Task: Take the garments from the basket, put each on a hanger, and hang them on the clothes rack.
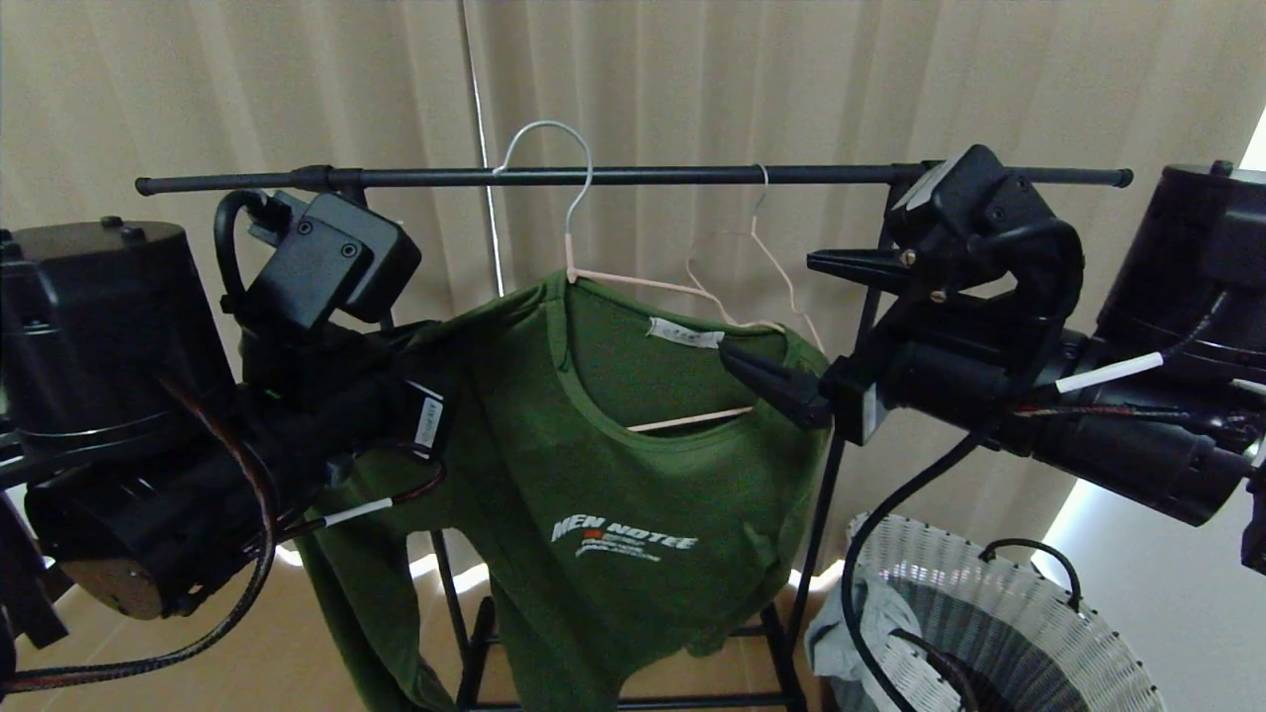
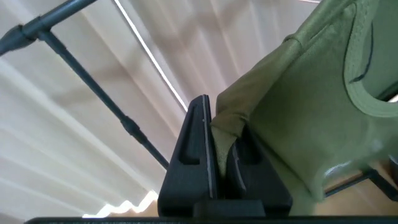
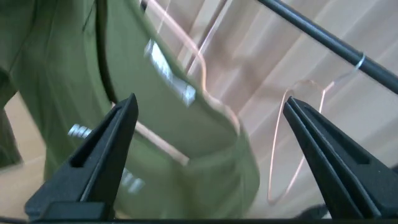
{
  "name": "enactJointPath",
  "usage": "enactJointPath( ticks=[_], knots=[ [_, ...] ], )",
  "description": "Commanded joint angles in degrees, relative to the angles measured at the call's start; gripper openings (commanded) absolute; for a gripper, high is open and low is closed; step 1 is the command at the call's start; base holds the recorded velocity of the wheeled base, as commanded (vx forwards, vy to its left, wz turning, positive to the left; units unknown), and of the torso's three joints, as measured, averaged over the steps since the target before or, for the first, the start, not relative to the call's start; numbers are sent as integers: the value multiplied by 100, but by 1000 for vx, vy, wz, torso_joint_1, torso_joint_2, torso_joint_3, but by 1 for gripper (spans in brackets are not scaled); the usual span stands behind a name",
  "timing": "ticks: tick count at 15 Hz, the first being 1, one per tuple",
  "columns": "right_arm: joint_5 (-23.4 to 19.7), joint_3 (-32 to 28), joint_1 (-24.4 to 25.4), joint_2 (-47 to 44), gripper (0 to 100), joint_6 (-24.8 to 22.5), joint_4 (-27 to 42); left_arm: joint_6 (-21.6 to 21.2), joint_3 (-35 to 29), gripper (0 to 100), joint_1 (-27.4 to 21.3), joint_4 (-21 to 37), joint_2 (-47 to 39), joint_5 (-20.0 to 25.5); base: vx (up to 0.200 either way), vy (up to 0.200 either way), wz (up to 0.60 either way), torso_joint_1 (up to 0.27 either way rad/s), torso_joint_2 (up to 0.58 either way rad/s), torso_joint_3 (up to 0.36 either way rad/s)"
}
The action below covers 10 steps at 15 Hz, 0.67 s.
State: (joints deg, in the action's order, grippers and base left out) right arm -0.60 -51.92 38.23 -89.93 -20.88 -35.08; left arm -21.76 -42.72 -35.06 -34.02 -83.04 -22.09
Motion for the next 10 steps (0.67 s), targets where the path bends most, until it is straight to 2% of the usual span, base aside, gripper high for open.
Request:
enactJointPath(
  ticks=[1,5,7,8,10],
  knots=[
    [112,-248,27,-297,100,-4,10,-4,9,0,-54,-8,-1,-6,0,0,0,0,0,0],
    [341,-495,18,-587,100,-21,46,-74,132,0,-212,-8,34,-6,0,0,0,0,0,0],
    [464,-538,27,-657,100,-171,107,-92,158,0,-273,-8,25,-6,0,0,0,0,0,0],
    [508,-565,27,-675,100,-390,265,-92,158,0,-335,-8,7,-6,0,0,0,0,0,0],
    [596,-697,35,-719,100,-425,529,-92,167,0,-449,-8,7,-15,0,0,0,0,0,0]
  ],
)
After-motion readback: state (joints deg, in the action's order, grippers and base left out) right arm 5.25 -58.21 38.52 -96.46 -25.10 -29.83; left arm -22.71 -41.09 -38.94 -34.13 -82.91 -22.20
